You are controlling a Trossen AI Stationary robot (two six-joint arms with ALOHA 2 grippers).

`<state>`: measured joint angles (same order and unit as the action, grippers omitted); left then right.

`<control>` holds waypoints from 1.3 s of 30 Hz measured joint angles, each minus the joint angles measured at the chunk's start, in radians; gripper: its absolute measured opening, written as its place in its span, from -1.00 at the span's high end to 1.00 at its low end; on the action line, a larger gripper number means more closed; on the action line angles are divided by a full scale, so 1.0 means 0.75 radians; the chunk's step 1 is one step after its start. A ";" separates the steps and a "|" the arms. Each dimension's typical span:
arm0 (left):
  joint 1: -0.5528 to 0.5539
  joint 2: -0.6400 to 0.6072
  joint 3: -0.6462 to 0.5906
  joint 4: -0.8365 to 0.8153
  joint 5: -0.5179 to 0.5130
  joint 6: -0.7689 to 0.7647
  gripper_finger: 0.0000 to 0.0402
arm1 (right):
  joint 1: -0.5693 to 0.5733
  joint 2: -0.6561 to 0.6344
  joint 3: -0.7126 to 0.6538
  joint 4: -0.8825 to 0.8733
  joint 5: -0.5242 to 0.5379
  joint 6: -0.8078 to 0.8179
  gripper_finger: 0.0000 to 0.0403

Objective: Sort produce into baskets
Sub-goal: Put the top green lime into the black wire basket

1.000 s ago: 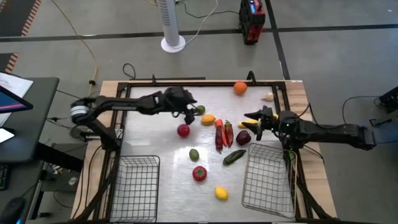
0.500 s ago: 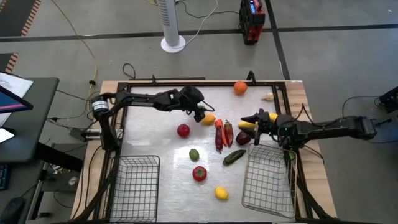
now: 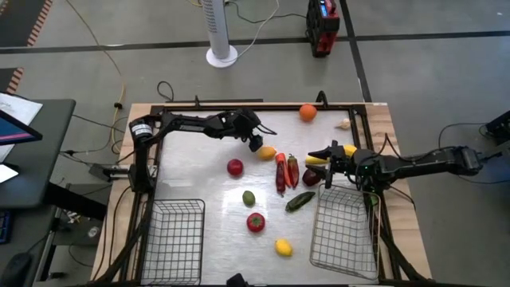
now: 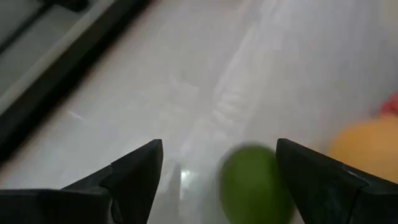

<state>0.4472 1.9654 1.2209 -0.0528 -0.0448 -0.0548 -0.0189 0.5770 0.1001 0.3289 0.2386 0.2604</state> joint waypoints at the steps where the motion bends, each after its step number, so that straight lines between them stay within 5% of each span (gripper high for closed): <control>1: -0.002 0.007 -0.002 0.000 0.008 0.000 -0.50 | 0.000 0.000 0.000 0.000 0.000 0.000 -0.42; 18: -0.044 0.067 -0.002 -0.068 -0.039 0.043 -0.49 | 0.000 -0.001 0.000 -0.004 -0.001 0.004 -0.42; 30: -0.043 0.067 -0.002 -0.062 -0.020 0.073 -0.06 | 0.000 -0.001 0.000 -0.005 -0.001 0.011 -0.42; 39: -0.043 -0.014 -0.003 -0.092 -0.027 0.140 -0.08 | 0.000 -0.001 0.000 -0.009 -0.001 0.015 -0.42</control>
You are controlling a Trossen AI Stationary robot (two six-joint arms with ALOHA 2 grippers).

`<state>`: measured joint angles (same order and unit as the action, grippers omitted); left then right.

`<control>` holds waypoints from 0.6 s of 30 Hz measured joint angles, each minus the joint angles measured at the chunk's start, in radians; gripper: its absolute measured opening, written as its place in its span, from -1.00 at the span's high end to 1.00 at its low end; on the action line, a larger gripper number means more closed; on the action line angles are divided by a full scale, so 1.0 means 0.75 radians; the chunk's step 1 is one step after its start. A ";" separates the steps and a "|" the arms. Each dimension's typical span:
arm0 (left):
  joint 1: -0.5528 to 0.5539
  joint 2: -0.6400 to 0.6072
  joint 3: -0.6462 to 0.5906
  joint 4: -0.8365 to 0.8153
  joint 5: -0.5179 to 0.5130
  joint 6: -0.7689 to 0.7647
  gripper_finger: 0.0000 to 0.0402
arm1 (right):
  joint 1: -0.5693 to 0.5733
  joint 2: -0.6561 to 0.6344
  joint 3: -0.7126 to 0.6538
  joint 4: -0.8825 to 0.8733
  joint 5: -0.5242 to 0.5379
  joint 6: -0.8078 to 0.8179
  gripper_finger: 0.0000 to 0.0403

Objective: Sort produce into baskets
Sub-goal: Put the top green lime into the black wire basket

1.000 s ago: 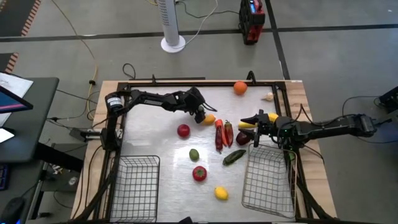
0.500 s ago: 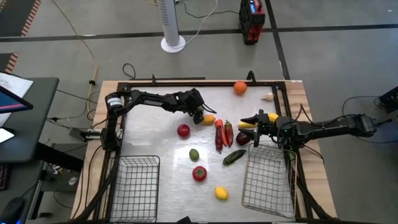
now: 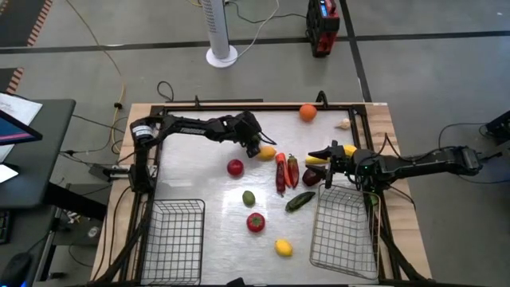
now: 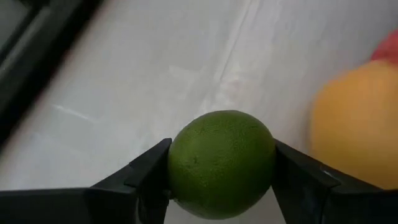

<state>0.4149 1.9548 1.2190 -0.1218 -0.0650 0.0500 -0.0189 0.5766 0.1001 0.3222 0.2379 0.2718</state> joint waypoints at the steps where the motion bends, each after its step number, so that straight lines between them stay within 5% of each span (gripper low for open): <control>1: 0.000 -0.032 0.000 -0.010 0.000 0.008 -0.08 | 0.000 0.000 0.000 0.000 0.000 0.000 -0.42; 11: -0.110 -0.501 0.001 -0.316 0.294 -0.137 -0.08 | -0.002 0.000 0.000 0.000 -0.001 -0.001 -0.42; 18: -0.375 -0.829 0.001 -0.710 0.478 -0.345 -0.08 | -0.002 0.000 0.000 0.000 0.000 0.000 -0.42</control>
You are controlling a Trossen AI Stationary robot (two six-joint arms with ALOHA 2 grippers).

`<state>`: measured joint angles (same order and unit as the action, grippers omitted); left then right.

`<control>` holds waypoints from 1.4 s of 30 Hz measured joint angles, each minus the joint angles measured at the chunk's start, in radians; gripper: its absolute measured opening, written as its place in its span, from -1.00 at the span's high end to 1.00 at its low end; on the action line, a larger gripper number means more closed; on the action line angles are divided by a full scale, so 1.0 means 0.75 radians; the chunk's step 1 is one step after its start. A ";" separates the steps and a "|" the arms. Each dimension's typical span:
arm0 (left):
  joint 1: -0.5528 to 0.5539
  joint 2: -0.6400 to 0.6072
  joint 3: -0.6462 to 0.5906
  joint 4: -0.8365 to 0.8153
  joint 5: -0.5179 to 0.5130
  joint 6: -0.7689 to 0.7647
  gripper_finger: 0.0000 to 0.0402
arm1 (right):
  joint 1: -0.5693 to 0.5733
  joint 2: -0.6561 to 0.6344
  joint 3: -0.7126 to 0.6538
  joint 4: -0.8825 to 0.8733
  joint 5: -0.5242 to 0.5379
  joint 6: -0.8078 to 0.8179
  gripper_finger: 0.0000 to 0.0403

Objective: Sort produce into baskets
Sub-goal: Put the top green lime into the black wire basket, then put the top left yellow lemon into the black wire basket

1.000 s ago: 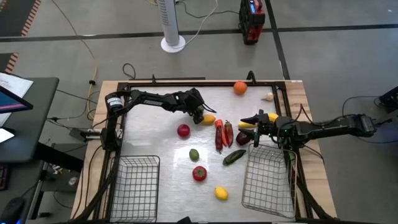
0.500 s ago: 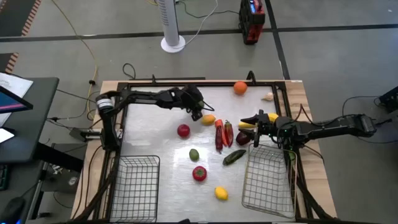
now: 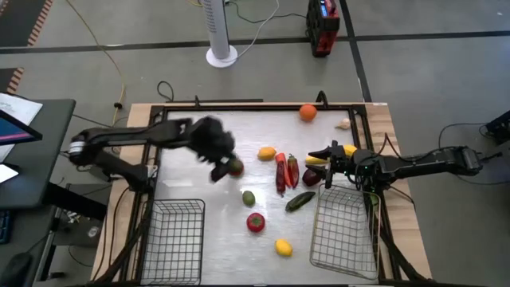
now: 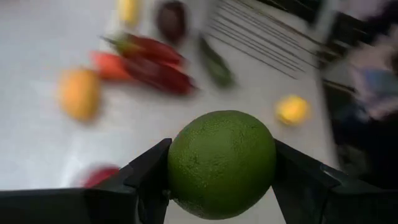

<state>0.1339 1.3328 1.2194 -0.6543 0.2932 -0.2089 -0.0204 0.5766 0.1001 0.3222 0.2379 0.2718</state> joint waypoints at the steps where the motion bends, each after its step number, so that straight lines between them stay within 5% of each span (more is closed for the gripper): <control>1: -0.055 -0.039 0.000 -0.047 -0.002 -0.047 -0.08 | 0.000 0.000 0.000 0.000 0.000 0.000 -0.42; 14: -0.913 -0.211 0.000 -0.418 -0.424 -1.038 -0.09 | 0.000 0.000 0.000 -0.009 0.001 0.012 -0.42; 21: -1.183 -0.129 -0.001 -0.600 -0.540 -1.499 -0.09 | -0.003 0.000 0.001 -0.010 0.002 0.011 -0.42; 31: -1.239 0.098 -0.001 -0.821 -0.536 -1.598 -0.38 | -0.011 0.000 0.001 -0.067 0.001 0.024 -0.42; 38: -1.155 0.162 -0.001 -0.832 -0.384 -1.449 -0.72 | -0.010 -0.001 0.001 -0.085 0.001 0.046 -0.42; 42: -1.041 0.159 0.019 -0.852 -0.424 -1.360 -0.74 | -0.010 0.000 0.001 -0.078 0.001 0.047 -0.42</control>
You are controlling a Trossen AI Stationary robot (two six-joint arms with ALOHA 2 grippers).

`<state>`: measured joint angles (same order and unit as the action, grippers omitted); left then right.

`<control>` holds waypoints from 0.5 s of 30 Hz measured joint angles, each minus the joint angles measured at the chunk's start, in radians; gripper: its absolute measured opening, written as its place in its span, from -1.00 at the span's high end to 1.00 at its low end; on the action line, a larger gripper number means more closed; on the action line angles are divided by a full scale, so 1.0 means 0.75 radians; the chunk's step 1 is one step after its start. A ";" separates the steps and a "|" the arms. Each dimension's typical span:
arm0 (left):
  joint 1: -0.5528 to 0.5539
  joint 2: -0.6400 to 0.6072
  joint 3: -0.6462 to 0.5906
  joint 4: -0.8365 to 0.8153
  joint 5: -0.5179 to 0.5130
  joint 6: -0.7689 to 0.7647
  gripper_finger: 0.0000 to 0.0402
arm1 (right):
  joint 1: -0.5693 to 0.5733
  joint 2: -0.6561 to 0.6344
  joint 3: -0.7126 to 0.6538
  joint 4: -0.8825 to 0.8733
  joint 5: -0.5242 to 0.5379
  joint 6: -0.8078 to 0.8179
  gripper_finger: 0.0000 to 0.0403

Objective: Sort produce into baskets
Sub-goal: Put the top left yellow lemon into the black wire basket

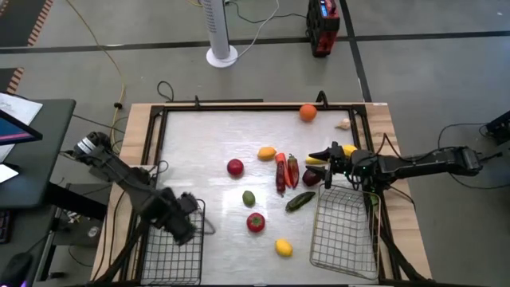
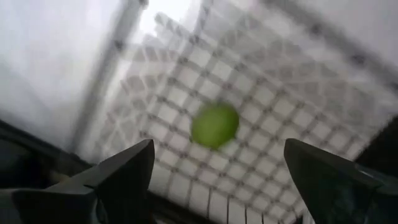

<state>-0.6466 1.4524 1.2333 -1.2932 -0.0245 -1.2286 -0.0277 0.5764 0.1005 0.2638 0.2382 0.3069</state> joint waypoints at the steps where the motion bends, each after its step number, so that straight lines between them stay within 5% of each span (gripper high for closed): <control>1: 0.032 -0.001 0.010 -0.009 -0.029 0.033 -0.73 | 0.000 0.000 0.000 0.000 0.000 0.000 -0.42; 15: 0.562 -0.002 0.019 0.100 -0.400 0.766 -0.72 | -0.007 -0.002 0.000 0.020 -0.017 -0.017 -0.42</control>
<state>-0.2253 1.4509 1.2472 -1.2185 -0.3247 -0.6541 -0.0330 0.5752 0.1005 0.2785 0.2256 0.2939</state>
